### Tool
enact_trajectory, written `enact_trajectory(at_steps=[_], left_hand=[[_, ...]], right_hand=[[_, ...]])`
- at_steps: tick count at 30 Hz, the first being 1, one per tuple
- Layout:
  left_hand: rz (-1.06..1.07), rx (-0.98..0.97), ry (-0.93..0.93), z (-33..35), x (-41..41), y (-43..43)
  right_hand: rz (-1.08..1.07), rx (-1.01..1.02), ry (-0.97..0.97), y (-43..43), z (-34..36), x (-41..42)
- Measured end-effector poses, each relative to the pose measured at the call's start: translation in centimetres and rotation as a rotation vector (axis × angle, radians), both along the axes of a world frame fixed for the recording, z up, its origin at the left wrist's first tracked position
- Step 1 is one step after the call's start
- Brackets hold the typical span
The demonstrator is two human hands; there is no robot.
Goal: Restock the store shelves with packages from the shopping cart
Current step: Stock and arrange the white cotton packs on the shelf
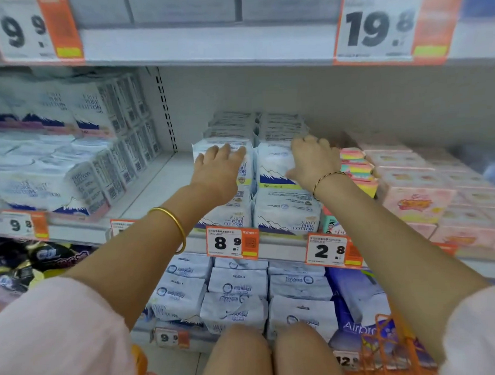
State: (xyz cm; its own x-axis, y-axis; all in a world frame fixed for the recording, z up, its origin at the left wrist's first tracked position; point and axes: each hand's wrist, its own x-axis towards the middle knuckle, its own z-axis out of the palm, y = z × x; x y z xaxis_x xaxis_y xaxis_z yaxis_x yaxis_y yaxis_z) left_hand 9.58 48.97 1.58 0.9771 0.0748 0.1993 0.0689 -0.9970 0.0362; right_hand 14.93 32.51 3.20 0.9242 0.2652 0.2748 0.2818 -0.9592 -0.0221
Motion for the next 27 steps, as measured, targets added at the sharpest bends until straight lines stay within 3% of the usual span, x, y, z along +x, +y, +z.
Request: enact_trajectory(at_steps=[4, 7, 13, 17, 19, 23, 25, 27], left_hand=[[-0.022, -0.108, -0.051, 0.5, -1.2, 0.5], [-0.018, -0.258, -0.106, 0.7, -3.5, 2.4], [0.189, -0.485, -0.098, -0.8, -12.9, 7.2], [0.350, -0.657, 0.128, -2.4, -21.1, 12.2], [0.455, -0.608, 0.270, -2.9, -25.6, 14.6], [0.641, -0.296, 0.561, -4.1, -33.5, 17.9], [0.748, -0.197, 0.602, -4.8, -35.7, 19.1], [0.859, -0.109, 0.508, -5.5, -37.1, 20.1]], right_hand=[[0.008, 0.008, -0.084, 0.3, 0.1, -1.5], [0.189, 0.085, -0.160, 1.4, -0.1, -4.8], [0.627, 0.136, 0.056, 7.6, -3.0, -14.1], [0.826, 0.169, 0.185, 11.7, -5.2, -20.2], [0.921, 0.223, 0.251, 13.5, -6.0, -23.2], [1.058, 0.261, 0.359, 16.4, -7.8, -27.9], [1.087, 0.262, 0.407, 17.3, -8.7, -29.2], [1.107, 0.249, 0.433, 18.0, -9.2, -29.8]])
